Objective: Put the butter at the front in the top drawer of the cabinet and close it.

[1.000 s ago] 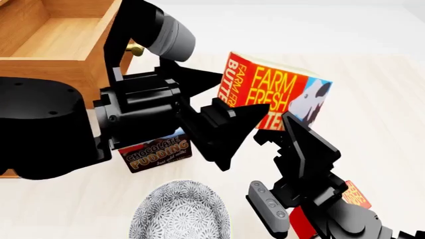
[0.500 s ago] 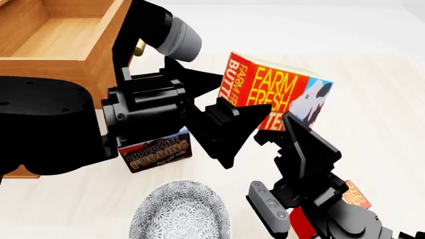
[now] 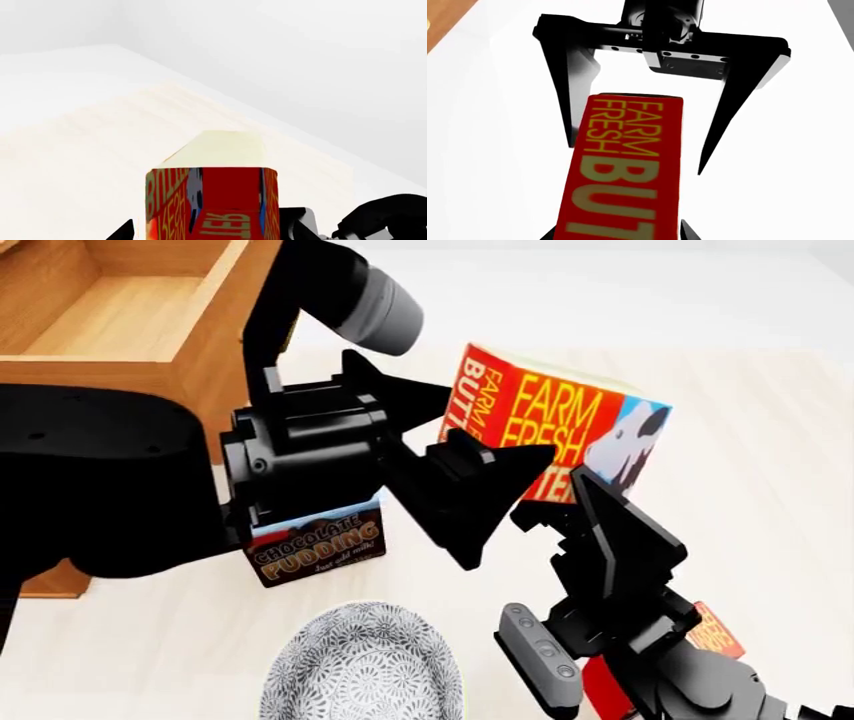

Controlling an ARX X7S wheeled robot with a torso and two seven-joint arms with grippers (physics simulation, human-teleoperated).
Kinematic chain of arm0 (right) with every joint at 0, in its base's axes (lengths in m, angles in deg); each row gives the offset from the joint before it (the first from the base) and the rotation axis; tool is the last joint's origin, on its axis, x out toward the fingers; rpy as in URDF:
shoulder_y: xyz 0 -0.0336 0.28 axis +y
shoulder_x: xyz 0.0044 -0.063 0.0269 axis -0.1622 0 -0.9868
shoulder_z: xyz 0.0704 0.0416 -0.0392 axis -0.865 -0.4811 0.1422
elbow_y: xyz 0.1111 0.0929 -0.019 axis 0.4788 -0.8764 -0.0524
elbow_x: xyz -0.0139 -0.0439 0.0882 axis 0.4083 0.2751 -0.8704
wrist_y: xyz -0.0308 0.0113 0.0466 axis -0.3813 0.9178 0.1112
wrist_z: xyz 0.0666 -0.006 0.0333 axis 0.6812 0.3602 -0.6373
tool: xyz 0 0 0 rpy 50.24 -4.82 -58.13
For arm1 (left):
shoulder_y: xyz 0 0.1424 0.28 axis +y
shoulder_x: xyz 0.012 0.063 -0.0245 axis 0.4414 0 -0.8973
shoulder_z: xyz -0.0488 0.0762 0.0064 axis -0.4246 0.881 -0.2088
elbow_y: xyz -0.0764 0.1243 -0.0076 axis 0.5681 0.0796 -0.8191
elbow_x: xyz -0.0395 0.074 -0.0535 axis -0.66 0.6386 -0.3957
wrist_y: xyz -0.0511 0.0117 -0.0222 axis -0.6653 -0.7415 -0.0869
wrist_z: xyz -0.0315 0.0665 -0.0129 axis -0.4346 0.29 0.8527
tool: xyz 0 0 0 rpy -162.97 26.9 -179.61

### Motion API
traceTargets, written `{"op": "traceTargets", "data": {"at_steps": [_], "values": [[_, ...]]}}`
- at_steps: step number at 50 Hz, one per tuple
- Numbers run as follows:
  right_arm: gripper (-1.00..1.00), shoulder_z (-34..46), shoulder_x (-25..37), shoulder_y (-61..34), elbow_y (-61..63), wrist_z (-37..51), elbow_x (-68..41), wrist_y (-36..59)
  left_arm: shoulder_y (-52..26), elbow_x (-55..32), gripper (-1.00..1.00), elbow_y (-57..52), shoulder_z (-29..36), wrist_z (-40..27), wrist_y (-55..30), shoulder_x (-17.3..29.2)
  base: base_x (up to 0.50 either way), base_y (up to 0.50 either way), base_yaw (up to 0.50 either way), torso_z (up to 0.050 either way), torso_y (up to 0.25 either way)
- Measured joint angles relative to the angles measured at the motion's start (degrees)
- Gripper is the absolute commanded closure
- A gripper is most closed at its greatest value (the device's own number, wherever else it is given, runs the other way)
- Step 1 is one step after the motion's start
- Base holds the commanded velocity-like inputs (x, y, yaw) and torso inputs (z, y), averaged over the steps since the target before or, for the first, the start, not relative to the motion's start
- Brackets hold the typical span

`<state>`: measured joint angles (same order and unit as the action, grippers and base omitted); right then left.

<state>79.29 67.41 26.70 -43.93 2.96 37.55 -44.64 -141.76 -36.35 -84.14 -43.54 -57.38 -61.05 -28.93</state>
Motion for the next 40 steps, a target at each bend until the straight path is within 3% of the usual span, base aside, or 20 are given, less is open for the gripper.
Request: {"op": "traceTargets", "data": {"at_steps": [15, 16, 40], "values": [[1.00, -0.48, 0.05, 0.32, -0.08, 0.10, 0.15, -0.28, -0.80, 0.37, -1.00, 1.14, 0.70, 0.14, -0.03, -0.89, 0.00, 0.00, 0.00, 0.000, 0.000], [1.00, -0.50, 0.03, 0.33, -0.12, 0.10, 0.16, -0.32, -0.84, 0.42, 1.00, 1.21, 0.73, 0.15, -0.02, -0.93, 0.00, 0.00, 0.00, 0.000, 0.000], [1.00, -1.48, -0.24, 0.59, -0.80, 0.97, 0.98, -1.20, -1.19, -1.82, 1.00, 1.00, 1.28, -1.50, 1.15, -0.59, 0.00, 0.00, 0.00, 0.000, -0.001]]}}
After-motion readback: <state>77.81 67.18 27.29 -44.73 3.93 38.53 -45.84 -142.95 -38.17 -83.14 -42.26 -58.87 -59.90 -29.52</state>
